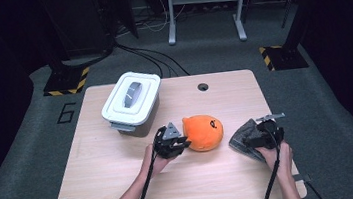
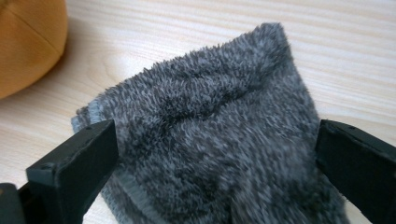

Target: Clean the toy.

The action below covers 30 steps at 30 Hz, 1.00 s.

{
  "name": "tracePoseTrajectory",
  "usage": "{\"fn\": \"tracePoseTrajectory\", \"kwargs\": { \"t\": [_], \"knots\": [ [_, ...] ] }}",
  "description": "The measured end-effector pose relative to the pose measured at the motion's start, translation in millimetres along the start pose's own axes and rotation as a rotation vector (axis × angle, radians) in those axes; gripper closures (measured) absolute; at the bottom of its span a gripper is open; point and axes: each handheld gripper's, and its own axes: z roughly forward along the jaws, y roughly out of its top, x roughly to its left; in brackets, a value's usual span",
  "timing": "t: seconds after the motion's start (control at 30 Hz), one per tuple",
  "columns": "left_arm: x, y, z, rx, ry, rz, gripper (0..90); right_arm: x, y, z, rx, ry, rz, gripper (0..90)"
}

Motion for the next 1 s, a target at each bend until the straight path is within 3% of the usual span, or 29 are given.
{"fn": "tracePoseTrajectory", "kwargs": {
  "t": [0.2, 0.43, 0.47, 0.5, 0.53, 0.63, 0.67, 1.0],
  "knots": [
    [0.3, -0.2, 0.5, -0.005, 0.004, -0.009, 75.7, 1.2, -1.1, 18.5, 0.075, -0.034, 0.001, 4.3],
    [-0.2, -0.2, -0.1, 0.004, -0.001, -0.006, 76.0, 2.6, -4.7, 16.6, 0.059, -0.041, -0.026, 18.0],
    [0.0, -0.1, -0.1, 0.006, 0.002, -0.007, 75.9, 4.2, -5.3, 14.7, 0.052, -0.037, -0.025, 26.6],
    [0.0, -0.1, -0.1, 0.006, 0.002, -0.007, 75.9, 4.2, -5.3, 14.7, 0.052, -0.037, -0.025, 26.6],
    [0.2, -0.5, 0.0, 0.003, -0.002, -0.008, 75.9, 5.7, -6.3, 12.8, 0.042, -0.031, -0.032, 34.2],
    [0.5, -0.9, -0.1, 0.003, -0.004, -0.011, 75.9, 5.7, -7.1, 12.0, 0.026, -0.027, -0.042, 40.8],
    [0.3, -1.6, 0.4, -0.005, -0.002, -0.013, 75.9, 5.6, -8.4, 10.9, 0.010, -0.021, -0.056, 49.1],
    [-0.1, -2.2, 0.6, -0.008, 0.000, -0.010, 76.0, 5.6, -8.5, 9.6, 0.003, -0.016, -0.056, 67.2]
  ]
}}
